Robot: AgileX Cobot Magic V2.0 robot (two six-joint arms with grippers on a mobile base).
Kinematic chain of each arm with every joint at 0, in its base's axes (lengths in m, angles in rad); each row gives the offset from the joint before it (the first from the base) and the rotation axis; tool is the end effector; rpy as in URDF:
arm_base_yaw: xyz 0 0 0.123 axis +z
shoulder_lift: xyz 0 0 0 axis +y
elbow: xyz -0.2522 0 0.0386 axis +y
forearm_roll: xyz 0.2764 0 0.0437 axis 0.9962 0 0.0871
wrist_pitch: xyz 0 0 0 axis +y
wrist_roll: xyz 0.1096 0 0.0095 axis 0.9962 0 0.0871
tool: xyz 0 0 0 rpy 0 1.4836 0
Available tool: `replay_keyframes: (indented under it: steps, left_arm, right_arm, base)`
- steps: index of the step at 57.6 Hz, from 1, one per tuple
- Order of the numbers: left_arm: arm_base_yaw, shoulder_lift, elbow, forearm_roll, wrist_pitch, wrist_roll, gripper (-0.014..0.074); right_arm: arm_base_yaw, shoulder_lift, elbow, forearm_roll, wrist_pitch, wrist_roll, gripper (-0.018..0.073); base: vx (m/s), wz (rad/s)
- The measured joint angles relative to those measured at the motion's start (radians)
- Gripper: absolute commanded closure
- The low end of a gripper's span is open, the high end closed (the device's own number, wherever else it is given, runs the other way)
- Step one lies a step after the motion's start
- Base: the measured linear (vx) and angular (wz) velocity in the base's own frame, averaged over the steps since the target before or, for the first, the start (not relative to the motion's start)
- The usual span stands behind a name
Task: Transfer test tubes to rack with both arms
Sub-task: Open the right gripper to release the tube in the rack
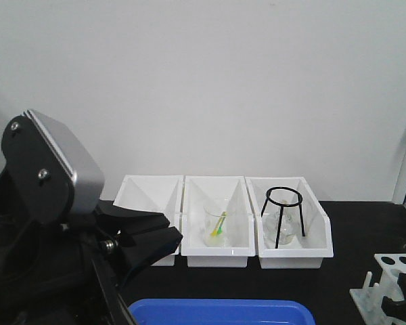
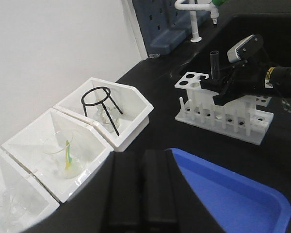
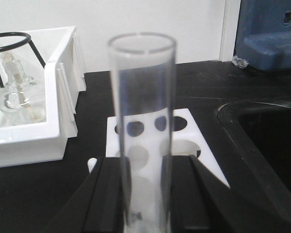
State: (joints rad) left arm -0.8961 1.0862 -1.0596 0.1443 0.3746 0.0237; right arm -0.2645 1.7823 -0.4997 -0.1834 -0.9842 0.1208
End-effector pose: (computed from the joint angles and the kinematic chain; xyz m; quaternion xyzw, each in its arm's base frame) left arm 0.1911 -0.2296 0.3668 0.3929 0.7058 -0.1926 0.5571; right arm 0.3106 -0.0668 0.0852 0.0625 0.7768 -0.0176 0.6263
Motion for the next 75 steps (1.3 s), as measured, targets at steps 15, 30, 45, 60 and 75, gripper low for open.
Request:
replay_keyframes:
  steps: [15, 30, 45, 60, 75]
  left_arm:
    - [0.000, 0.000, 0.000, 0.000, -0.006, 0.000, 0.0614]
    - [0.000, 0.000, 0.000, 0.000, -0.006, 0.000, 0.0614]
    - [0.000, 0.000, 0.000, -0.001, -0.006, 0.000, 0.0614]
    - [0.000, 0.000, 0.000, -0.004, -0.005, -0.053, 0.0612]
    - [0.000, 0.000, 0.000, -0.004, 0.039, -0.101, 0.0611]
  right_arm:
    - [0.000, 0.004, 0.000, 0.000, -0.047, -0.001, 0.0144]
    - [0.000, -0.125, 0.001, 0.019, -0.072, -0.001, 0.0144]
    - [0.000, -0.374, -0.003, 0.022, 0.014, 0.033, 0.0156]
    - [0.000, -0.709, -0.177, -0.193, 0.627, 0.267, 0.0282]
    - [0.029, -1.021, -0.254, -0.533, 1.050, 0.609, 0.0568]
  base:
    - [0.00, 0.00]
    - [0.00, 0.00]
    - [0.00, 0.00]
    - [0.00, 0.00]
    - [0.00, 0.00]
